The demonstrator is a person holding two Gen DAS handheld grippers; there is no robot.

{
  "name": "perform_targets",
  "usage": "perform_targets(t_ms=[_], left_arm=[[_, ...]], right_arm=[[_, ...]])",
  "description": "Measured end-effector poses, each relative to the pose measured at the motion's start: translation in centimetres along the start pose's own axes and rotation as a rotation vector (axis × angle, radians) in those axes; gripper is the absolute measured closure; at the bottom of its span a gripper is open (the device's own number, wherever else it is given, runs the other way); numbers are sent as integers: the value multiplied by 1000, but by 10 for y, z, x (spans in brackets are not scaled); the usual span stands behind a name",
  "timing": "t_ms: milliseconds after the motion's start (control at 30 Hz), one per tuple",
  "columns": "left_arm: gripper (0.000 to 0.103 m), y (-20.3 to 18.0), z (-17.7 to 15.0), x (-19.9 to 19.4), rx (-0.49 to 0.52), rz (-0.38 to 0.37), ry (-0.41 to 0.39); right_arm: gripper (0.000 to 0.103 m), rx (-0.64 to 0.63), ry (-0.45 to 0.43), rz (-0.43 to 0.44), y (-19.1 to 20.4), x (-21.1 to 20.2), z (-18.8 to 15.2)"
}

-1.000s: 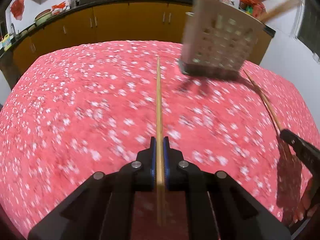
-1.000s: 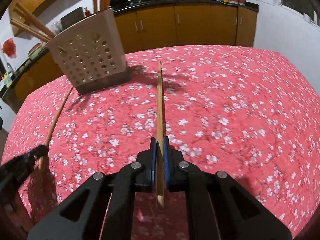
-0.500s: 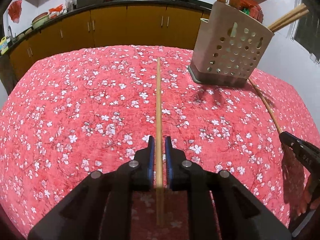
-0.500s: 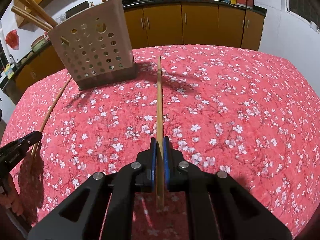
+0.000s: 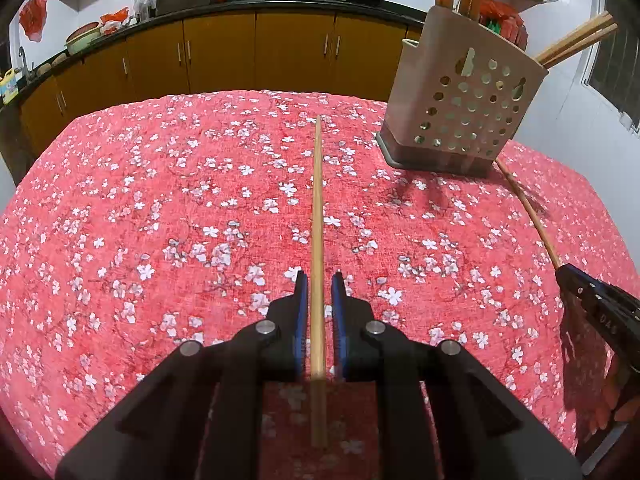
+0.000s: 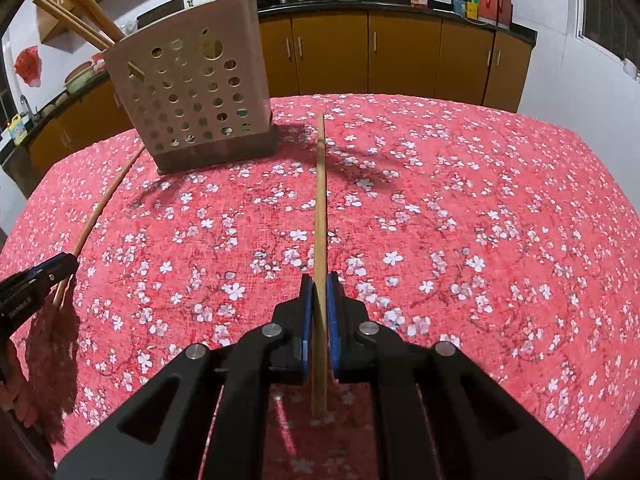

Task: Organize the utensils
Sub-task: 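Close the left tool on a chopstick while the right tool grasps another, then lift the left tool's chopstick upright over the holder while the right tool does likewise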

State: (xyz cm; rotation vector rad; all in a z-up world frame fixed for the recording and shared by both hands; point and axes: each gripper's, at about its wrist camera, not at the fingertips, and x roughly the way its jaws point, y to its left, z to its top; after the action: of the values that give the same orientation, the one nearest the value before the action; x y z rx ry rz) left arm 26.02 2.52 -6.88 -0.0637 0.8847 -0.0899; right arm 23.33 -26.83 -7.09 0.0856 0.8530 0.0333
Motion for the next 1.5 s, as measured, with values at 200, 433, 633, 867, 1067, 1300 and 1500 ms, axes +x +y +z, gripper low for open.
perform_targets(t_ms=[200, 433, 633, 867, 1067, 1300, 1500], left_arm=[[89, -2, 1, 0, 1, 6, 2], [89, -2, 1, 1, 4, 9, 2], [89, -3, 1, 1, 4, 9, 2], [88, -3, 1, 1, 4, 9, 2], [88, -3, 2, 1, 4, 9, 3], [87, -8, 2, 1, 30, 36, 7], [86, -13, -2, -2, 56, 58, 9]], right_arm=[[94, 0, 0, -1, 1, 0, 0], [94, 0, 0, -1, 0, 0, 0], [94, 1, 0, -1, 0, 0, 0], [94, 1, 0, -1, 0, 0, 0], [94, 1, 1, -1, 0, 0, 0], [94, -5, 1, -9, 2, 0, 1], [94, -5, 2, -6, 3, -3, -2]])
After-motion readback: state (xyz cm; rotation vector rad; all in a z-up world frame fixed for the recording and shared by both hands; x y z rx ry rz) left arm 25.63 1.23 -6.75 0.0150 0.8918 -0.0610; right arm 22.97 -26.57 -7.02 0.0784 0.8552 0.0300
